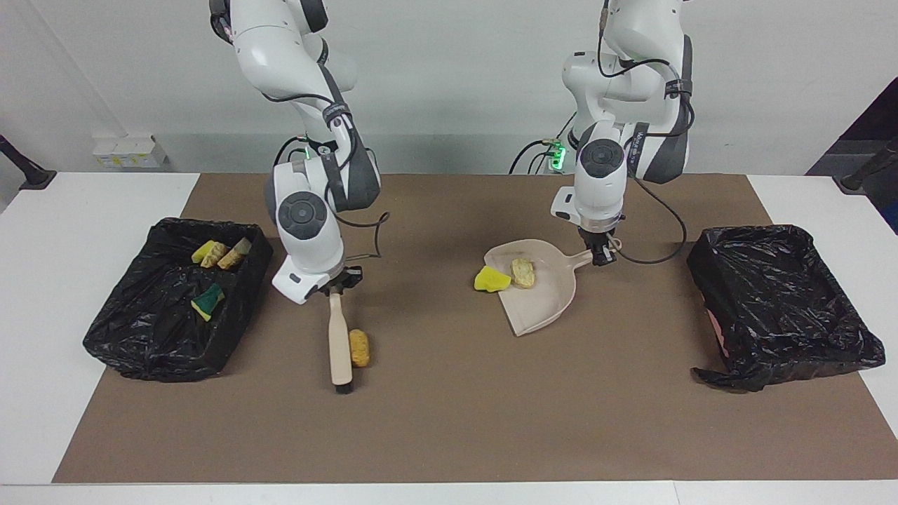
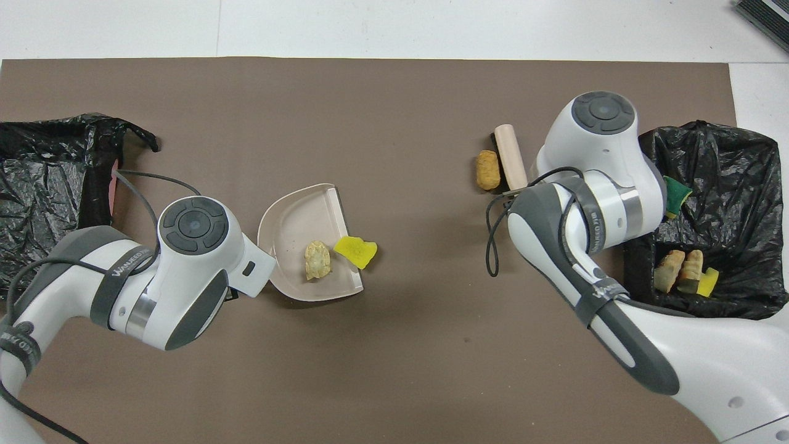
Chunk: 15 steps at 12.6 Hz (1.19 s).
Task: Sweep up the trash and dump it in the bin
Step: 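Sweep the last crumb into the held dustpan with the right gripper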
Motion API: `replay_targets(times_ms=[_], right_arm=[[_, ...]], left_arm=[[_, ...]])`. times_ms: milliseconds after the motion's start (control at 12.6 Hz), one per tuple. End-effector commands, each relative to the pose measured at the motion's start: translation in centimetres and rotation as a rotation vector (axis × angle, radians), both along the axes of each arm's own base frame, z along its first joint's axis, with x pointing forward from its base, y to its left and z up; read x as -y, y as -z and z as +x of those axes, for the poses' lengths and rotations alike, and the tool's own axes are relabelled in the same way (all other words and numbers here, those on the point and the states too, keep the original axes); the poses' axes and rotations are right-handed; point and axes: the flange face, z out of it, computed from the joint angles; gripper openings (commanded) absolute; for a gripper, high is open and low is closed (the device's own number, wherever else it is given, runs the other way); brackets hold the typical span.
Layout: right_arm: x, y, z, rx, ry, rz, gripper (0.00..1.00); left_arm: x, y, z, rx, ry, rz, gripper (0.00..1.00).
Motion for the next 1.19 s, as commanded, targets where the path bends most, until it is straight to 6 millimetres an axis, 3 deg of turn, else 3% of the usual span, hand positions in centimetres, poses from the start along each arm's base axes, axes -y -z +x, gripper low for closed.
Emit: replay_targets(times_ms=[0, 237, 554, 712, 949, 1108], right_arm=[[-7.6, 0.9, -2.1, -0.021, -0.003, 0.110, 0.00], [-15.2, 0.4, -5.8, -0.060, 0.042, 0.158, 0.00], [-26.5, -1.0, -12.7, -0.046, 0.055, 0.223, 0.00], [-29.5, -2.4, -14.8, -0.042, 0.069, 0.219, 0.00], [-29.0, -2.8, -14.3, -0.024, 0.076, 0.211, 0.00], [-27.8, -5.1, -13.6, 0.005, 0.091, 0.223, 0.00]], left_arm=[[0.2, -0.6, -0.4, 0.004, -0.022, 0.007, 0.00], [0.2, -0.7, -0.5, 0.004, -0.022, 0.006, 0.00], [0.2, -0.7, -0.4, 0.004, -0.022, 0.006, 0.00], [0.1, -0.6, -0.4, 0.004, -0.015, 0.004, 0.00], [-0.2, -0.6, -0.2, 0.009, -0.014, -0.004, 0.00], [-0.6, -0.6, -0.1, 0.000, 0.024, -0.008, 0.00]])
